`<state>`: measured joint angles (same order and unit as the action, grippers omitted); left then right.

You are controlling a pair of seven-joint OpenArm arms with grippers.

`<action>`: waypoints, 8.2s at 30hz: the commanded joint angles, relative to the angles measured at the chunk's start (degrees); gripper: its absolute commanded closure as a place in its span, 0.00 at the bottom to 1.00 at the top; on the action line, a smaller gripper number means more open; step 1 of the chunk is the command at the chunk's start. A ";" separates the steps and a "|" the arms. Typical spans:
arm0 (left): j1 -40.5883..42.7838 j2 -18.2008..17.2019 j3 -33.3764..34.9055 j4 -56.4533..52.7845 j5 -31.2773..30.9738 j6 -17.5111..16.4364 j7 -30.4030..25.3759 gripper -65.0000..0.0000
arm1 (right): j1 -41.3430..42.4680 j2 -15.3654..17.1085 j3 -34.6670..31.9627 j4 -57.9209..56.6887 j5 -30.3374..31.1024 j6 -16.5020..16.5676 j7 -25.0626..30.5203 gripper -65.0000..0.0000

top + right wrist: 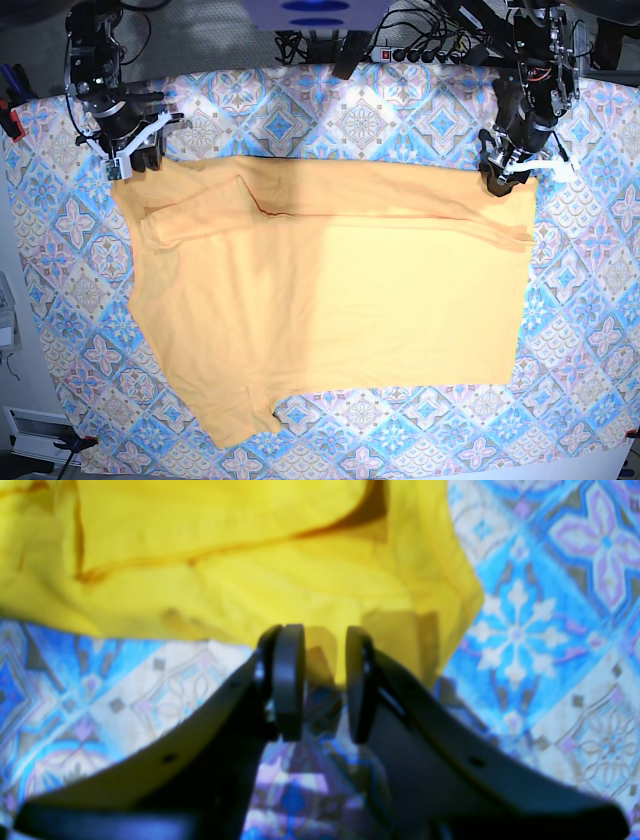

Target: Fold the T-shirt properly

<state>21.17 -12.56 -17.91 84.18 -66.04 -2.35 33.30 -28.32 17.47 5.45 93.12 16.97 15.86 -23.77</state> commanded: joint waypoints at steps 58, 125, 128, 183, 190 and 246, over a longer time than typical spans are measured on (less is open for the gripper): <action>-6.79 2.05 -3.14 -14.25 -4.68 -1.21 2.17 1.00 | -2.32 -1.43 2.59 -0.42 -11.48 -0.08 1.22 0.73; -5.92 1.79 -3.23 -14.34 -4.60 -1.21 2.17 1.00 | 11.39 -5.39 27.73 -26.53 36.00 11.26 -17.42 1.00; -5.83 1.79 -3.23 -14.34 -4.60 -1.21 2.09 1.00 | 10.69 -5.39 27.82 -26.53 36.00 15.31 -17.77 1.00; 20.19 1.70 -5.87 -1.59 -4.95 -4.55 2.17 1.00 | -3.38 -5.30 33.36 -19.14 35.91 18.47 -22.25 1.00; 20.28 1.70 -6.04 -1.59 -4.95 -4.55 2.17 1.00 | -4.08 -5.30 33.62 -19.14 35.91 18.47 -22.25 1.00; 21.60 1.96 -11.41 18.46 -4.86 -4.46 5.69 0.69 | -3.29 -5.21 40.30 -6.04 35.64 18.30 -21.99 0.80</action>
<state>42.37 -10.15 -29.04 101.58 -70.39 -6.22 39.51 -31.57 11.27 45.43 86.02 51.22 33.76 -46.89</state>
